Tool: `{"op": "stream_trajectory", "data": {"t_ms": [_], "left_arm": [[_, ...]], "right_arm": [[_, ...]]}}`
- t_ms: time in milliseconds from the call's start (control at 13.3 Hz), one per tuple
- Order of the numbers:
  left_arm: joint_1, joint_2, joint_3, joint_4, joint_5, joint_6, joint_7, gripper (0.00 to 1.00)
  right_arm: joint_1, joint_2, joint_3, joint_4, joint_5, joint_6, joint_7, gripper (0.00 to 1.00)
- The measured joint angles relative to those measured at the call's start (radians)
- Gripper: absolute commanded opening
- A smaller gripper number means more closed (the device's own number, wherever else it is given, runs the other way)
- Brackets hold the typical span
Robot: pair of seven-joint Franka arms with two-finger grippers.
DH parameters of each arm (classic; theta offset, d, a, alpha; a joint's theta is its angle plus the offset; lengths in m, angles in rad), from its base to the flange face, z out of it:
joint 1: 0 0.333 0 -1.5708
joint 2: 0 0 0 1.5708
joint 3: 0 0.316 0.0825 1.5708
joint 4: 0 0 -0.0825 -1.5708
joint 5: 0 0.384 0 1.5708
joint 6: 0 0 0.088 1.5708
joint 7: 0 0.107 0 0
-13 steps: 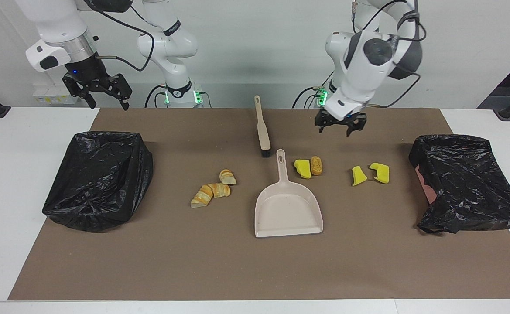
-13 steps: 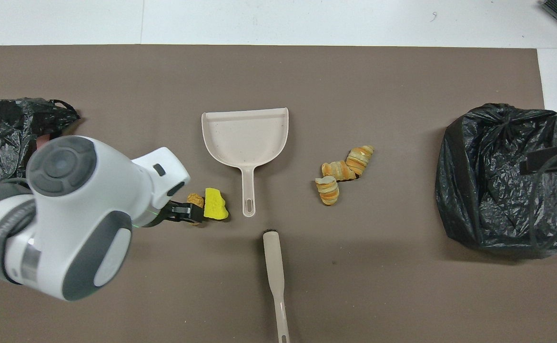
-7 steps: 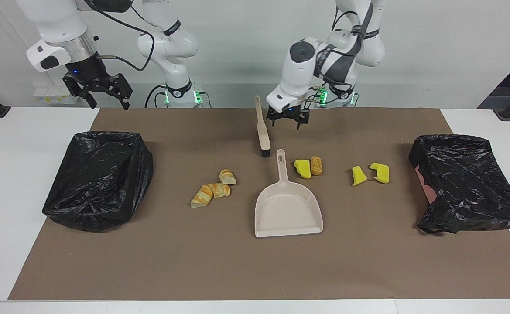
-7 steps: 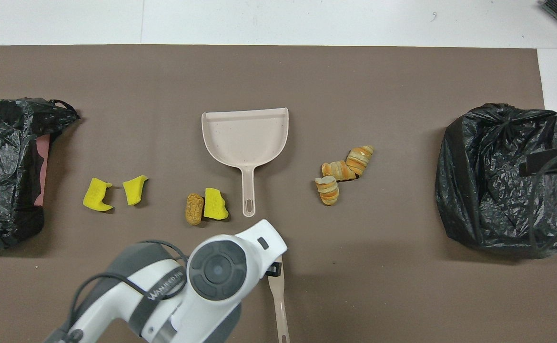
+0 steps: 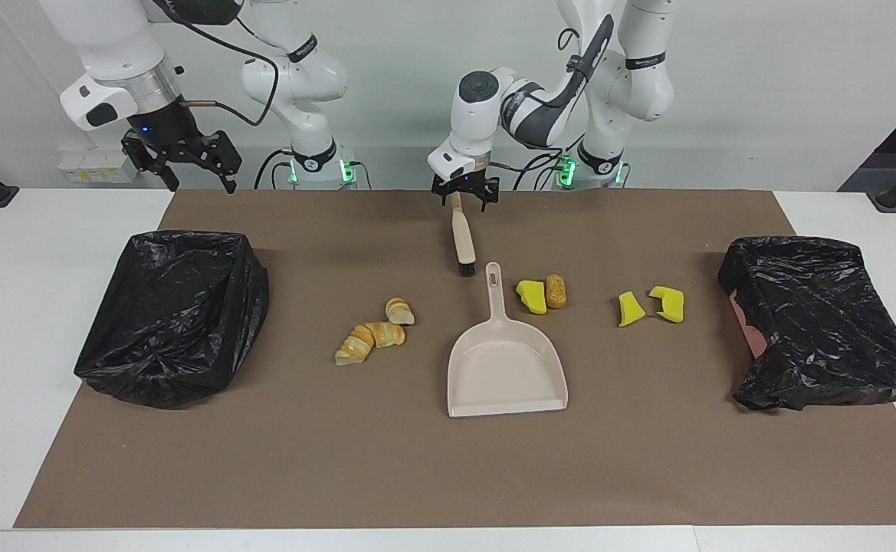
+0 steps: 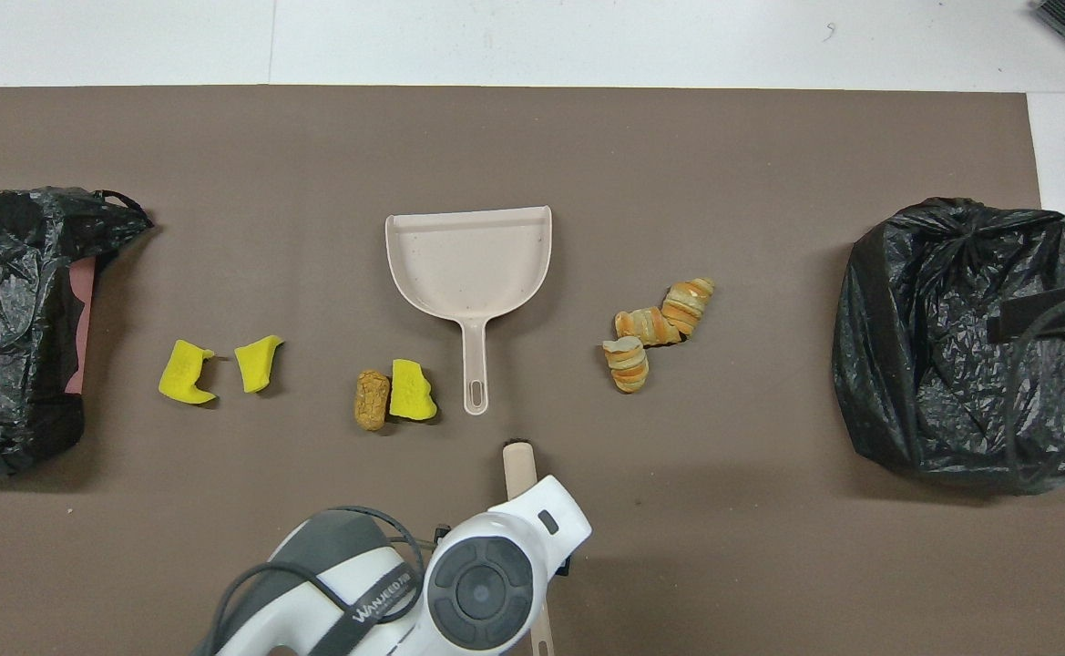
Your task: Sweep and dump trash in bin
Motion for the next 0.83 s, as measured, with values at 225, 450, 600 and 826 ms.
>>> {"op": "stream_trajectory", "data": {"t_ms": [225, 450, 600, 826], "left_arm": [[-0.017, 0.0, 0.0, -0.003, -0.04, 0.001, 0.0, 0.97], [-0.025, 0.004, 0.0, -0.007, -0.071, 0.001, 0.0, 0.89], [-0.032, 0.017, 0.001, -0.014, -0.075, 0.001, 0.0, 0.64], [-0.033, 0.033, 0.001, -0.016, -0.077, 0.001, 0.0, 0.0]], "right_arm": [[0.006, -0.001, 0.0, -0.012, 0.0, 0.0, 0.0, 1.0], [0.042, -0.001, 0.001, -0.025, -0.005, 0.009, 0.0, 1.0], [0.072, 0.0, 0.003, -0.035, -0.005, 0.02, 0.0, 1.0], [0.123, -0.001, 0.006, -0.051, -0.006, 0.033, 0.0, 1.0]]}}
